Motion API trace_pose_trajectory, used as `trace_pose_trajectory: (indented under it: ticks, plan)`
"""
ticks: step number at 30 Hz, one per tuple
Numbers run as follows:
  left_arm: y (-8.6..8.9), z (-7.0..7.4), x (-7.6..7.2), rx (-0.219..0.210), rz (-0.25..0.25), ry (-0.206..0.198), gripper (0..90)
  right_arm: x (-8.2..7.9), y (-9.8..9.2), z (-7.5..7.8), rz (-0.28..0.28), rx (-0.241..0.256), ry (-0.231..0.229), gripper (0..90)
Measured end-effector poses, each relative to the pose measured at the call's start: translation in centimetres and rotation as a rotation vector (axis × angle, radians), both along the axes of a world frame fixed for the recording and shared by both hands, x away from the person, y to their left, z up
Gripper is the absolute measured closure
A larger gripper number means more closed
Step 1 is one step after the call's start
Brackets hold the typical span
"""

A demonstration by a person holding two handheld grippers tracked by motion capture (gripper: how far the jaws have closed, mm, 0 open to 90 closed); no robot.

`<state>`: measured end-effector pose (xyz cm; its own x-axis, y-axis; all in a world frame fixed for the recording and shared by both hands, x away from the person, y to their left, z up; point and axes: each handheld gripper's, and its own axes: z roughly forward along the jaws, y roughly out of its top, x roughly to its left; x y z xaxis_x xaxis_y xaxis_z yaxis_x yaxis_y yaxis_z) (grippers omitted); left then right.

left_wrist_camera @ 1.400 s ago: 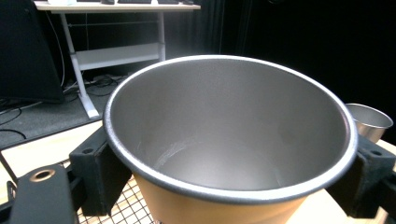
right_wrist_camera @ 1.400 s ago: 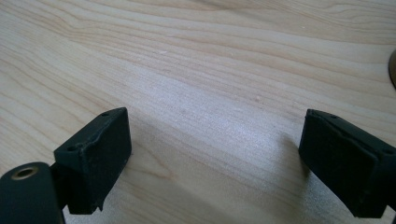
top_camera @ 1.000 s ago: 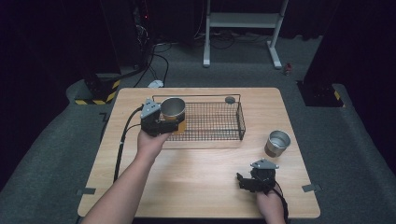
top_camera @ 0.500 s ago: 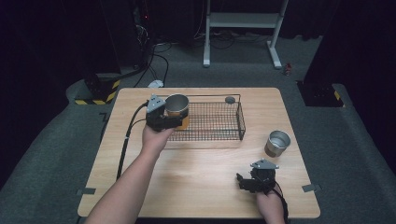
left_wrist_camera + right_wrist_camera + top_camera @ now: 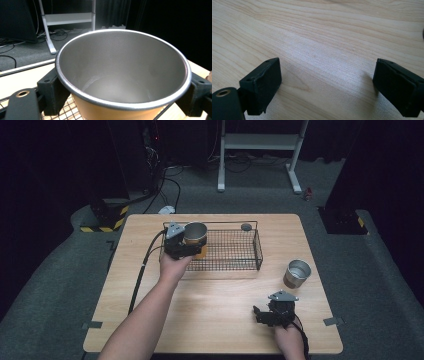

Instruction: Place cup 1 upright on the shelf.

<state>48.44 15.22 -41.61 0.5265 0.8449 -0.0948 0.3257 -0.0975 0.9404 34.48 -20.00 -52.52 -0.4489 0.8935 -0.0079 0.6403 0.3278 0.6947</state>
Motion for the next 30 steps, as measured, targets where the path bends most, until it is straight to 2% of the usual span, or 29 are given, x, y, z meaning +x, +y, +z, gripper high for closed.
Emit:
trace_pose_trajectory:
  ticks: [7, 18, 26, 30]
  plan:
    - [0.2, -0.8, 1.1, 0.013, 0.022, 0.02, 14.2, 0.0, 0.0, 0.0, 0.0, 0.0, 0.0, 8.3]
    - [0.5, -1.7, 1.8, 0.05, 0.033, 0.043, 14.2, 0.0, 0.0, 0.0, 0.0, 0.0, 0.0, 8.3]
    - [0.4, -2.3, 2.3, 0.02, 0.039, 0.081, 14.2, 0.0, 0.0, 0.0, 0.0, 0.0, 0.0, 8.3]
    - [0.6, -2.6, 2.6, 0.029, 0.053, 0.095, 14.2, 0.0, 0.0, 0.0, 0.0, -0.001, 0.0, 8.3]
